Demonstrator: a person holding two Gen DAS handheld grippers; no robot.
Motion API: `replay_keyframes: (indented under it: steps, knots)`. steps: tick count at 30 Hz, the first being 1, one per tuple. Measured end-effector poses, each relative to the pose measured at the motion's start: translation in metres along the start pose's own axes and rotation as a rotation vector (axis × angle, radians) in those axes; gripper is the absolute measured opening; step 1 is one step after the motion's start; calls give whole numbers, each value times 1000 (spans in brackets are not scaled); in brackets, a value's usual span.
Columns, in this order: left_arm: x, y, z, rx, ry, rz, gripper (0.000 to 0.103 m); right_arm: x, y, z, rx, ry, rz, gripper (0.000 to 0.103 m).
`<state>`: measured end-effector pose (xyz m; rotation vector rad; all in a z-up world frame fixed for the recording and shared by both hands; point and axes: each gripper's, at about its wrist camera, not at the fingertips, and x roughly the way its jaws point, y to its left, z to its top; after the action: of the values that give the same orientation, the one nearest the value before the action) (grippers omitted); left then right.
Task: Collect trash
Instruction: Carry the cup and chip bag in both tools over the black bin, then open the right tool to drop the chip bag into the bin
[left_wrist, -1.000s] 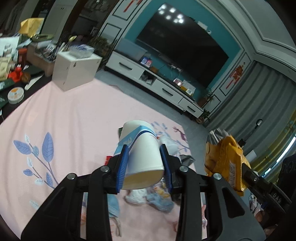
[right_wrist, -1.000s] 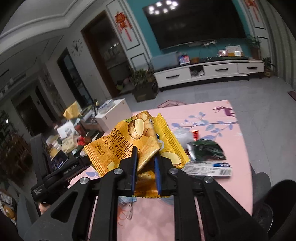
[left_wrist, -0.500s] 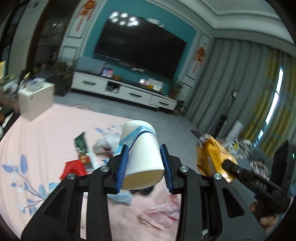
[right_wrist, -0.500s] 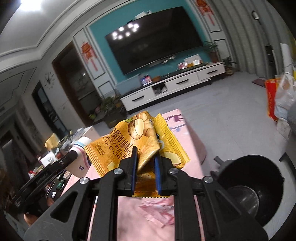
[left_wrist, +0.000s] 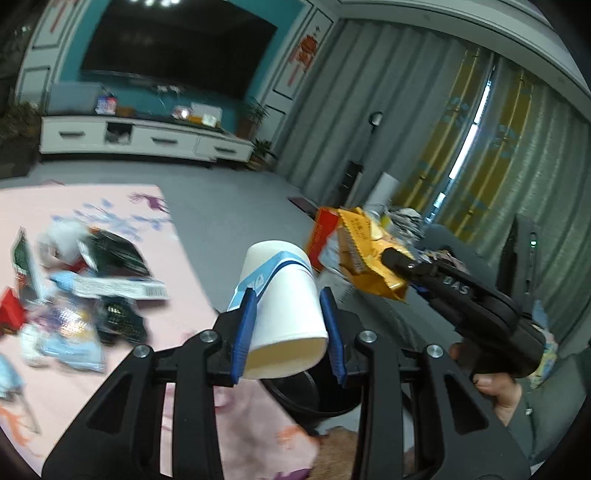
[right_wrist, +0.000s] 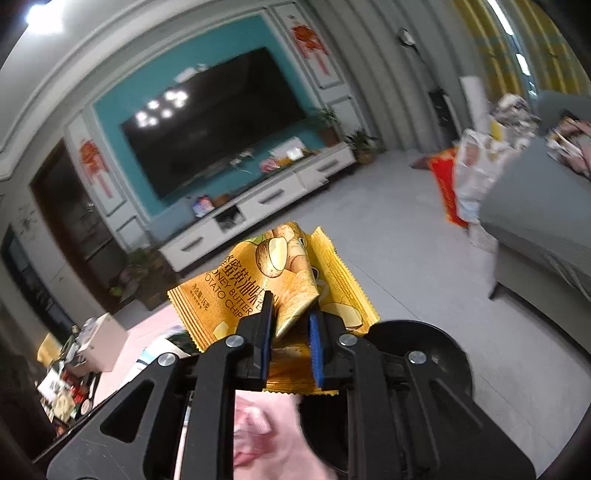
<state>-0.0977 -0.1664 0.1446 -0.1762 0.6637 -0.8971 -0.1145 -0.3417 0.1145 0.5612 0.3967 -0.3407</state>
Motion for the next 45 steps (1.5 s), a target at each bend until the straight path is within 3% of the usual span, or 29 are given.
replay_keyframes:
  steps: [5, 15, 21, 23, 25, 27, 28, 29, 33, 36, 41, 45]
  knots:
    - [50, -18, -13, -22, 112, -69, 36, 14, -31, -1, 60, 63, -37, 18]
    - [133, -38, -43, -22, 301, -71, 37, 51, -91, -12, 174, 239, -164, 18]
    - [158, -39, -58, -28, 373, -52, 36, 76, -112, -21, 205, 342, -216, 22]
    - [163, -36, -60, -40, 395, -69, 40, 81, -113, -25, 197, 370, -201, 22]
    - [166, -36, -62, -41, 410, -78, 59, 83, -108, -24, 165, 383, -206, 27]
    - [159, -35, -61, -33, 390, -63, 73, 84, -105, -23, 161, 381, -194, 46]
    - [155, -34, -58, -29, 378, -55, 84, 82, -105, -22, 174, 373, -182, 69]
    - [151, -36, -55, -26, 365, -51, 88, 81, -104, -21, 175, 366, -187, 83]
    - [115, -25, -38, -30, 283, -23, 99, 74, -95, -16, 152, 330, -207, 85]
    - [78, -7, -21, -45, 207, 48, 100, 69, -85, -14, 150, 281, -212, 91]
    - [11, 46, 0, -91, 77, 250, 100, 62, -50, -11, 62, 169, -221, 96]
    - [-32, 102, 2, -152, 15, 419, 100, 57, -16, -14, -6, 76, -156, 100]
